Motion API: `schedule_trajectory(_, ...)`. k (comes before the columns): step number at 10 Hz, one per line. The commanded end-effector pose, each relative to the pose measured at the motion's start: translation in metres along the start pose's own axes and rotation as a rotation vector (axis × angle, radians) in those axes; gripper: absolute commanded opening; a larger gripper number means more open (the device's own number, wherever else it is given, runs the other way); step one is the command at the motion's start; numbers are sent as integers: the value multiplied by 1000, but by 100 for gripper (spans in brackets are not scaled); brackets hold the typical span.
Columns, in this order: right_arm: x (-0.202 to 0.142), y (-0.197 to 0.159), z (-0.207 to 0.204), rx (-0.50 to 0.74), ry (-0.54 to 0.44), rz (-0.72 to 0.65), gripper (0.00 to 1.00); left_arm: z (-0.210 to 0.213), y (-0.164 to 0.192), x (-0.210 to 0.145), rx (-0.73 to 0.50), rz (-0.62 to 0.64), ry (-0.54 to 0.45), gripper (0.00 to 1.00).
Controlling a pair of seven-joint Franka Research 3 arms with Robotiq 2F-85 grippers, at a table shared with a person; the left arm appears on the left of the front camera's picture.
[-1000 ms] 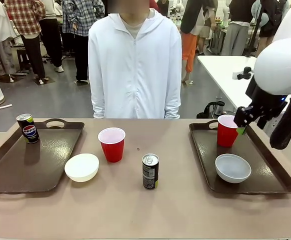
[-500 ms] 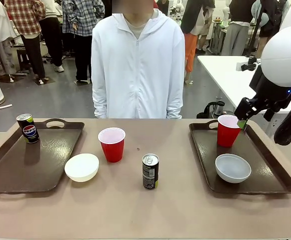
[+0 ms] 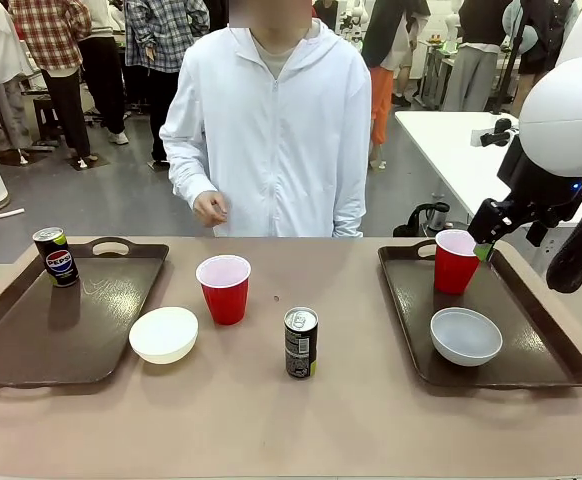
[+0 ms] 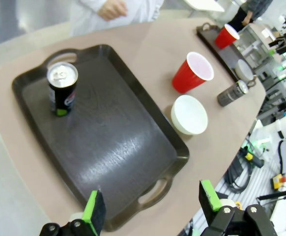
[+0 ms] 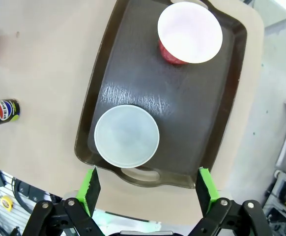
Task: Prepare tableware on both trays.
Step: Pick up a Picnic Bowl from the table and place it on a Handle tray.
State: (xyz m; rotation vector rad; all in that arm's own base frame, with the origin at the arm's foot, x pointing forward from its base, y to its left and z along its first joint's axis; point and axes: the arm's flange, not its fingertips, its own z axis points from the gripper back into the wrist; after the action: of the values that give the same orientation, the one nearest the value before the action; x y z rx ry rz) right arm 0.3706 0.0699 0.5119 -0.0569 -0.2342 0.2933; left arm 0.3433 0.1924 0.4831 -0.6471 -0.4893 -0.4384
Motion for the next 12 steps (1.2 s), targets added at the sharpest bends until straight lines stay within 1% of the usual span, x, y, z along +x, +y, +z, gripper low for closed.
schedule_trajectory(1,1,-1,-2,-1,-5,6,100,0,1,0,3,-13,4,100)
schedule_trajectory(3,0,0,0,0,0,0,100,0,0,0,0,0,0,100)
schedule_trajectory(4,-24,-11,14,145,28,-41,100,9,-22,11,64,-12,-8,100)
schedule_trajectory(5,-37,-28,28,242,44,-98,100,13,-42,20,103,-33,12,100)
schedule_trajectory(7,-67,-68,53,383,36,-180,100,18,-96,35,198,-151,89,100)
schedule_trajectory(8,-77,-95,63,456,9,-244,100,16,-126,47,228,-194,141,100)
schedule_trajectory(10,-82,-150,65,600,-45,-359,100,-17,-169,62,249,-255,247,100)
schedule_trajectory(11,-86,-172,60,674,-51,-398,100,-40,-190,62,271,-288,302,100)
schedule_trajectory(12,-90,-194,55,733,-68,-427,100,-70,-205,59,320,-335,351,100)
